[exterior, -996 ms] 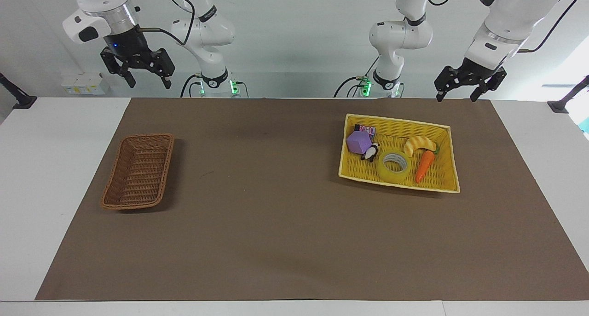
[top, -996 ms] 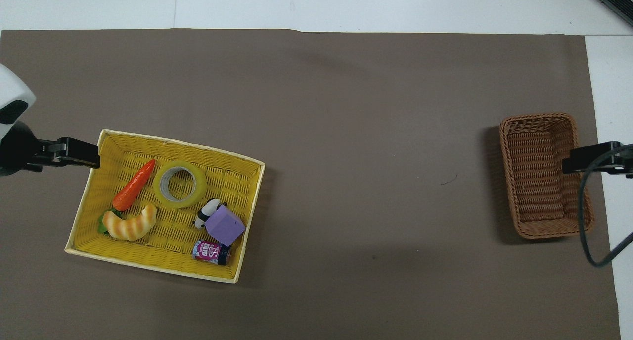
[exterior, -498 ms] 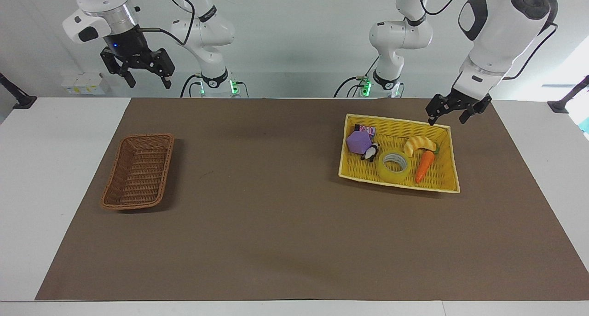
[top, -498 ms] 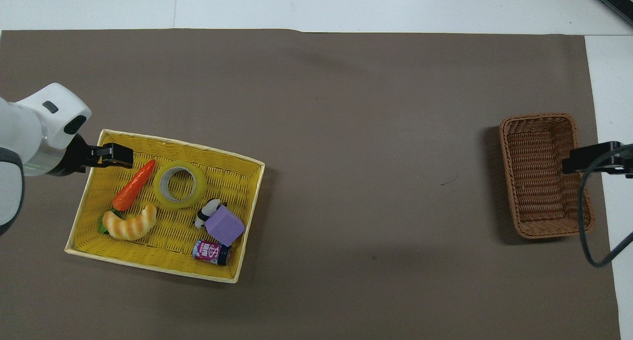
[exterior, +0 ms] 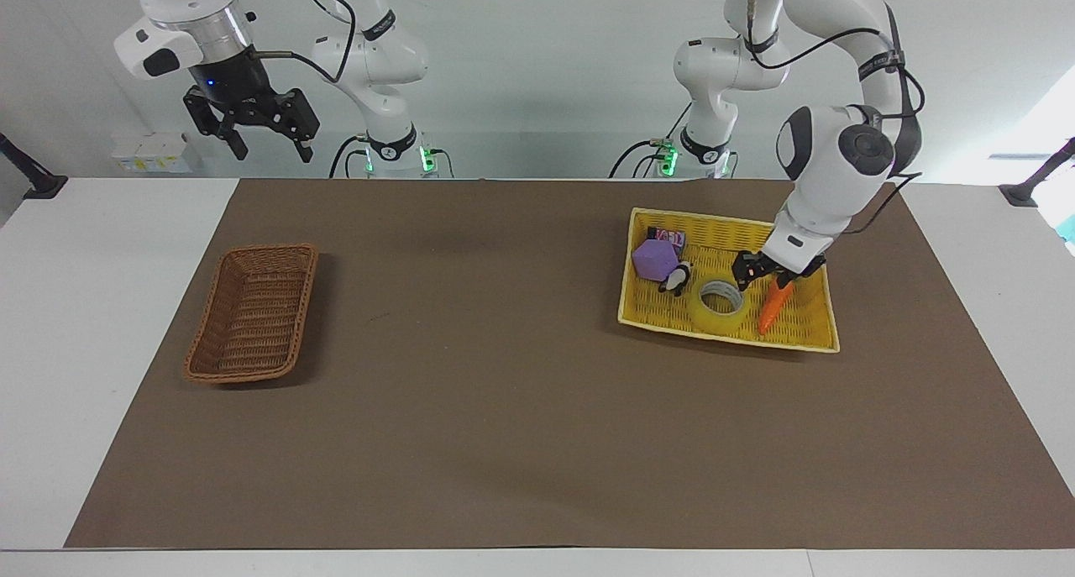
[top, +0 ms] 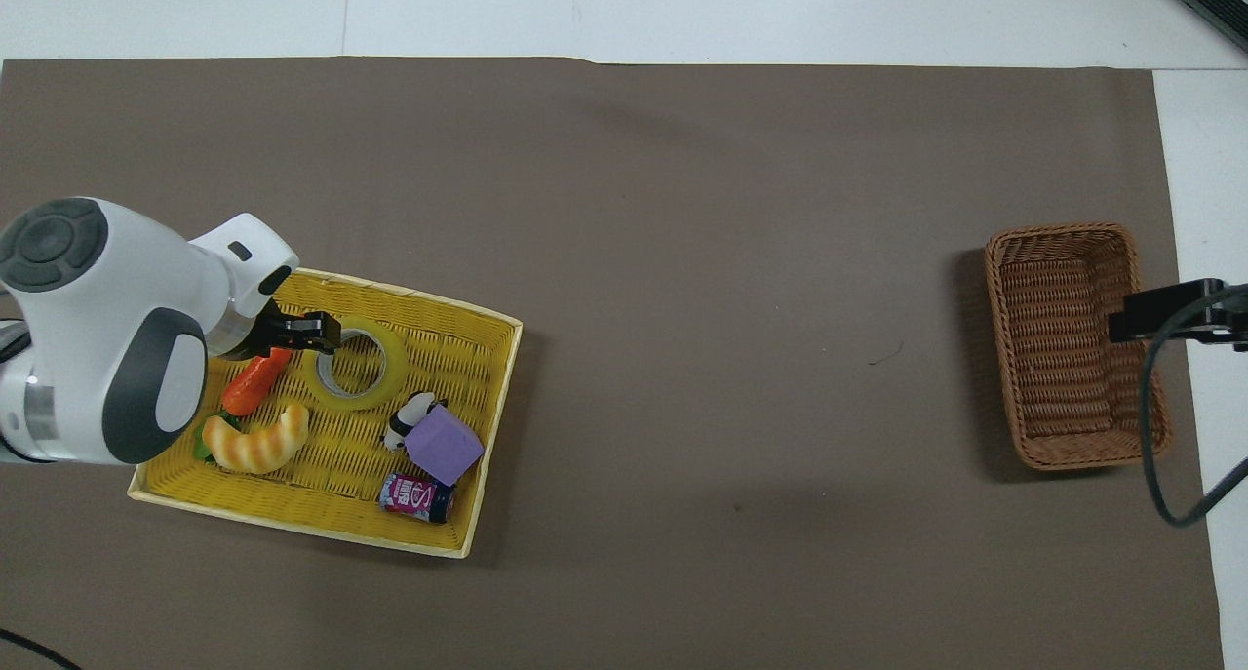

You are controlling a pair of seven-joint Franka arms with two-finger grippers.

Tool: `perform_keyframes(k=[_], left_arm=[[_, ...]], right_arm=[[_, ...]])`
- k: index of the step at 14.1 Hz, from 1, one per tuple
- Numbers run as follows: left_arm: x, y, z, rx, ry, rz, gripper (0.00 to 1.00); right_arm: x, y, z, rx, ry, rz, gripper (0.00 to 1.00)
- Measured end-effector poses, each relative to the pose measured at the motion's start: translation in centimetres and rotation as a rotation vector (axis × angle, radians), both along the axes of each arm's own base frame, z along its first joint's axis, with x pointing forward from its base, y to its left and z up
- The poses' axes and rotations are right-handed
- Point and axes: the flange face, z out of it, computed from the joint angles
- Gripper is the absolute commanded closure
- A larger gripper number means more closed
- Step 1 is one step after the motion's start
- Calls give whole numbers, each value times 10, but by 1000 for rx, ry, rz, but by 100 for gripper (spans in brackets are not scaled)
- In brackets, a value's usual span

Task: Move tape to another basket
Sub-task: 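Reach the left gripper down to the yellow tape roll in the yellow basket, then grasp the tape roll rim with the left gripper and lift it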

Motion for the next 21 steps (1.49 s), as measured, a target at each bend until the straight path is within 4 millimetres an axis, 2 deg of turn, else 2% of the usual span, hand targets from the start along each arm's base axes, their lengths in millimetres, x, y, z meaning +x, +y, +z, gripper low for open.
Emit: perform_keyframes(k=[3,4,6,7,11,13,16,21], left_arm=[[-13,-5,-33,7,40,-12,44],[-17,-4,-39,8,47,-12,54],[-23,-2,-52,7,36,-9,87],[-26,0,-58,6,28,-7,100],[-25,1,-55,3,19,-4,100],[-15,2,-35,4,38,3,100],[6,0,17,2,40,4,100],[16,-2,86,2,59,5,100]], right_arm=[[0,0,0,0,0,0,0],[0,0,0,0,0,0,0],[0,0,0,0,0,0,0],[0,0,0,0,0,0,0],[0,0,0,0,0,0,0],[0,0,0,0,0,0,0],[0,0,0,0,0,0,0],[0,0,0,0,0,0,0]])
